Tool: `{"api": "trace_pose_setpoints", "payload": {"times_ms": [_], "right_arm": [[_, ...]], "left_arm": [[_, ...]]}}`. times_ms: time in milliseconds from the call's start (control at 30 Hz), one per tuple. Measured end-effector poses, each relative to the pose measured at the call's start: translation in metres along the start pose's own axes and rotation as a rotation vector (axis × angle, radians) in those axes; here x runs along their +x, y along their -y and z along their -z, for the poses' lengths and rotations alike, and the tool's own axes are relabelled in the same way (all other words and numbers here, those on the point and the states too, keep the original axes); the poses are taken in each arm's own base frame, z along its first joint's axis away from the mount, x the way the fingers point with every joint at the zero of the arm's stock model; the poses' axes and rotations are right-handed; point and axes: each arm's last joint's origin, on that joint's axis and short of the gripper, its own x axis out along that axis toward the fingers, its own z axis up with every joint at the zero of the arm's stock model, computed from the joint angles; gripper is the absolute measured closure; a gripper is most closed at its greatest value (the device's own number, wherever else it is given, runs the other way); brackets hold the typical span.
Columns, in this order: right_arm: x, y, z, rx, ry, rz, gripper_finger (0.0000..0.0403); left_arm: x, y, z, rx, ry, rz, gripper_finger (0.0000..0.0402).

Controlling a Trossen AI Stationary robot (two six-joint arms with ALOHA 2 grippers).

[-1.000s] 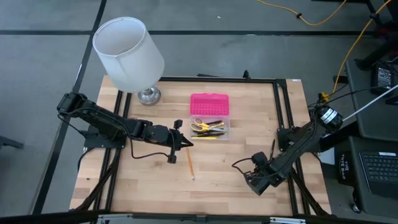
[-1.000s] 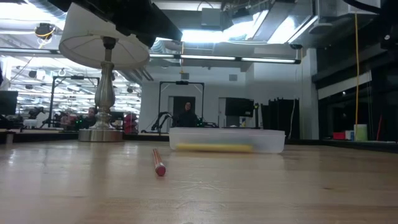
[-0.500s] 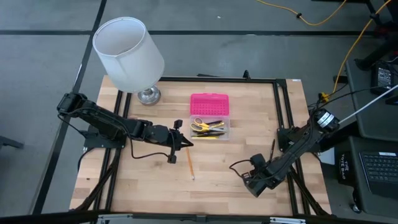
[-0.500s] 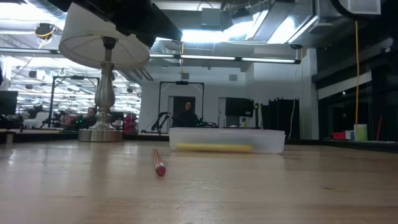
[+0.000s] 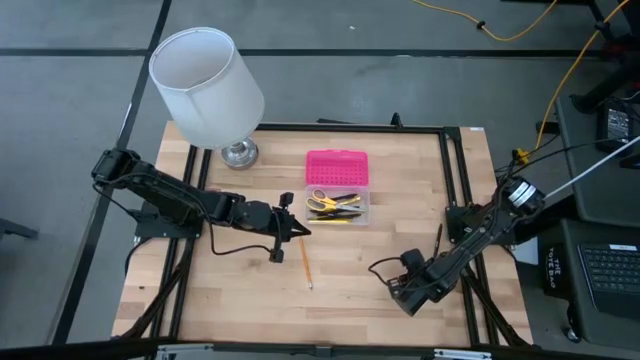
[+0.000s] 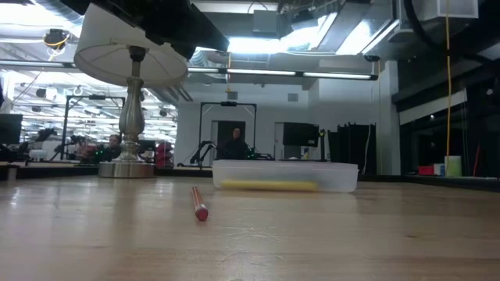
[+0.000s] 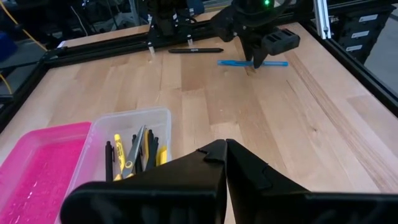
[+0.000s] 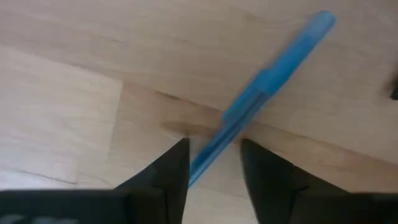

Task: Pick & place school supplies into a supply box
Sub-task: Put the blue pen into the pink supply box

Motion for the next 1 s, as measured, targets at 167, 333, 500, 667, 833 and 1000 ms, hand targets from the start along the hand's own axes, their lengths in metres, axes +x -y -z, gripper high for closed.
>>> {"api": "trace_pose_setpoints", "payload": {"times_ms": [167,333,500,667,833,1000], "right_arm": [[0.0081,0.0069,-0.0038,0.04,0.012,0.002,0.0255],[0.0092,0.0074,-0.0044,0.041,0.024,-0.004,0.0255],[0.0096,0.0073,-0.0043,0.037,0.022,-0.005,0.0259],[0.0103,0.0076,-0.0045,0.037,0.024,-0.002,0.0288],[0.0104,0.0081,-0.0047,0.03,0.026,0.003,0.0323],[0.0104,0.008,-0.0047,0.007,0.026,0.001,0.0347]], "left_arm": [[0.0,0.0,0.0,0.0,0.0,0.0,0.0398],[0.0,0.0,0.0,0.0,0.0,0.0,0.0398],[0.0,0.0,0.0,0.0,0.0,0.0,0.0398],[0.0,0.0,0.0,0.0,0.0,0.0,0.0398],[0.0,0.0,0.0,0.0,0.0,0.0,0.0398],[0.0,-0.0001,0.0,0.0,0.0,-0.001,0.0398]]}}
